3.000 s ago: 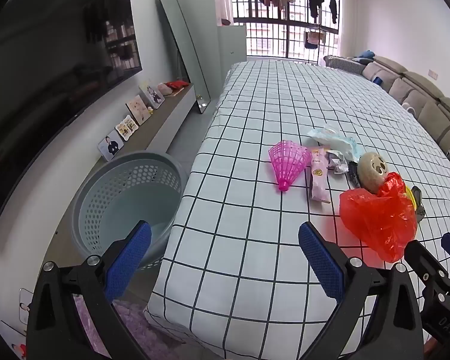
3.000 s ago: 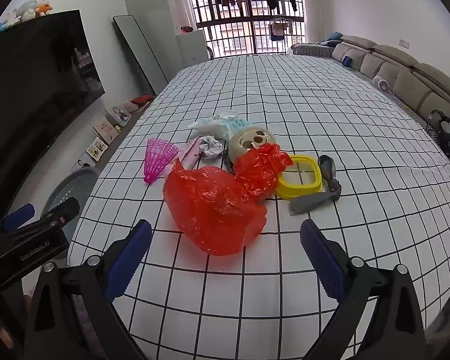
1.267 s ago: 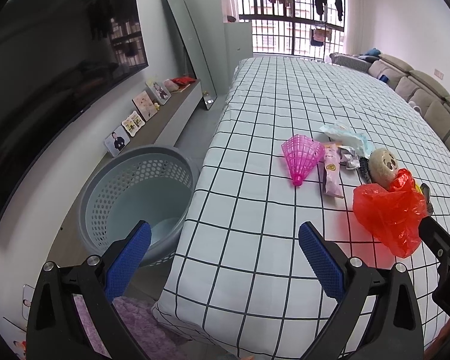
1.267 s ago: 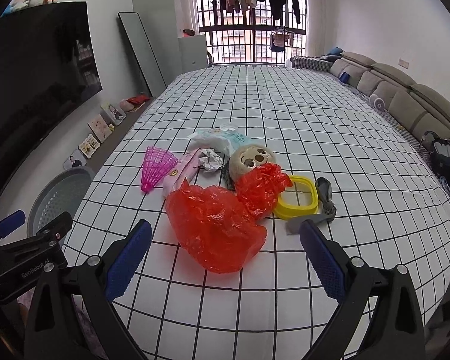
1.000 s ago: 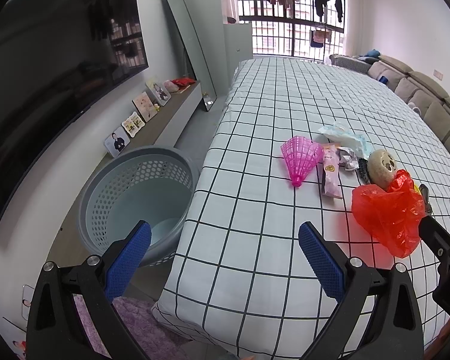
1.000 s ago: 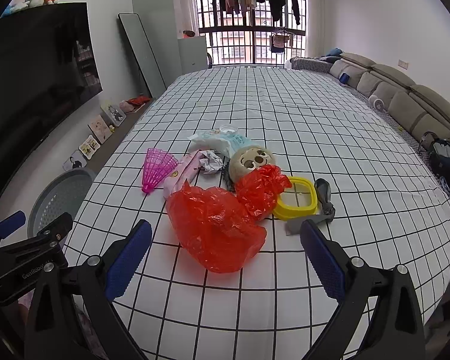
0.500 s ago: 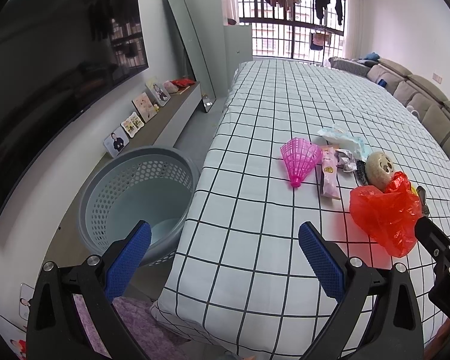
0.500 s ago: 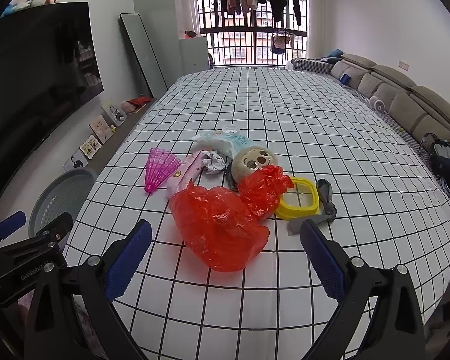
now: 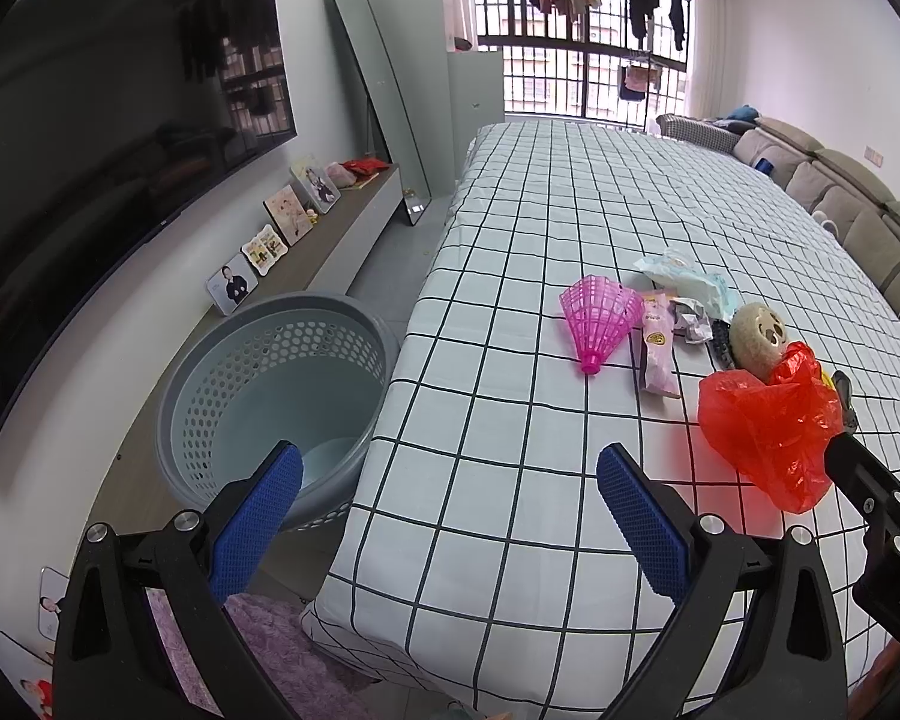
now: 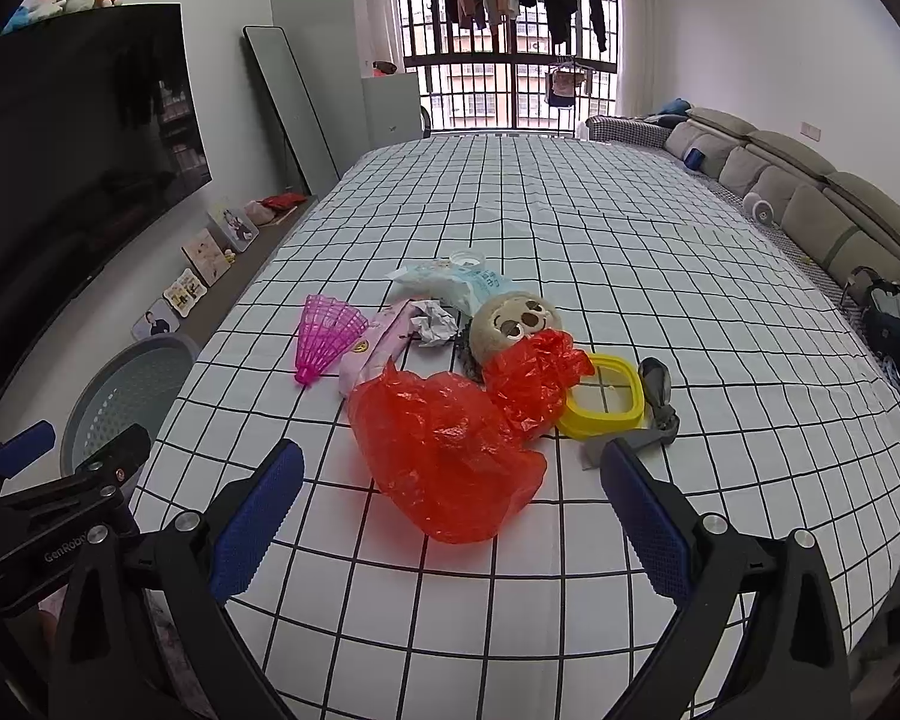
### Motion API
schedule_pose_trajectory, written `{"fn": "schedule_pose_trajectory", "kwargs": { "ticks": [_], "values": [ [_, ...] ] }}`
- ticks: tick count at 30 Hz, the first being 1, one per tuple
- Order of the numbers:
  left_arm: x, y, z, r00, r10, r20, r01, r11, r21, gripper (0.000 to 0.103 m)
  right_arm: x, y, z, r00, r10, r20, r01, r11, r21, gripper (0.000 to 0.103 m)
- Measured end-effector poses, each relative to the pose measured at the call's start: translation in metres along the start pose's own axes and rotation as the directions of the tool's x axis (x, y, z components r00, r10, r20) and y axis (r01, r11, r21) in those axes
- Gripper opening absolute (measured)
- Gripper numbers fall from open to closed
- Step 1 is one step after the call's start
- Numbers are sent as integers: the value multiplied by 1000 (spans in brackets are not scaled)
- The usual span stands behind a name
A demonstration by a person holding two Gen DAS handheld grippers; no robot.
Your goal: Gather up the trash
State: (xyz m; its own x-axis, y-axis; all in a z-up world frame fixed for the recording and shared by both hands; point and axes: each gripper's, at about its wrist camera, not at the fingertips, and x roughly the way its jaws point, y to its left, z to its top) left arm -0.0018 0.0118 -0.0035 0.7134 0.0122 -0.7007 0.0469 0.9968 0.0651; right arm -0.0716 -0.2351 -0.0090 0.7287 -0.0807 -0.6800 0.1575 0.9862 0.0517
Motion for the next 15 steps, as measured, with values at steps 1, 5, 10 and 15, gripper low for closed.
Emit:
{"fn": "schedule_pose_trajectory", "kwargs": {
  "ticks": [1, 5, 10, 15],
  "values": [
    [0, 0, 0, 1000, 0, 0, 0, 1000, 0, 97, 0, 0, 0, 1000, 0, 0, 0, 1000, 0, 95],
    [0, 0, 0, 1000, -8, -1, 8, 1000, -4, 97, 0, 0, 0, 1000, 1, -2, -1, 1000, 0, 95],
    [0, -3, -1, 1000, -14, -2, 14, 1000, -3, 97, 0, -4, -1, 1000, 19, 5, -19, 1000, 7, 95],
    [3, -12, -2, 1000, -29, -10, 29, 1000, 7, 97, -2, -24, -2, 998, 60, 4, -60, 998, 29, 95]
  ]
}}
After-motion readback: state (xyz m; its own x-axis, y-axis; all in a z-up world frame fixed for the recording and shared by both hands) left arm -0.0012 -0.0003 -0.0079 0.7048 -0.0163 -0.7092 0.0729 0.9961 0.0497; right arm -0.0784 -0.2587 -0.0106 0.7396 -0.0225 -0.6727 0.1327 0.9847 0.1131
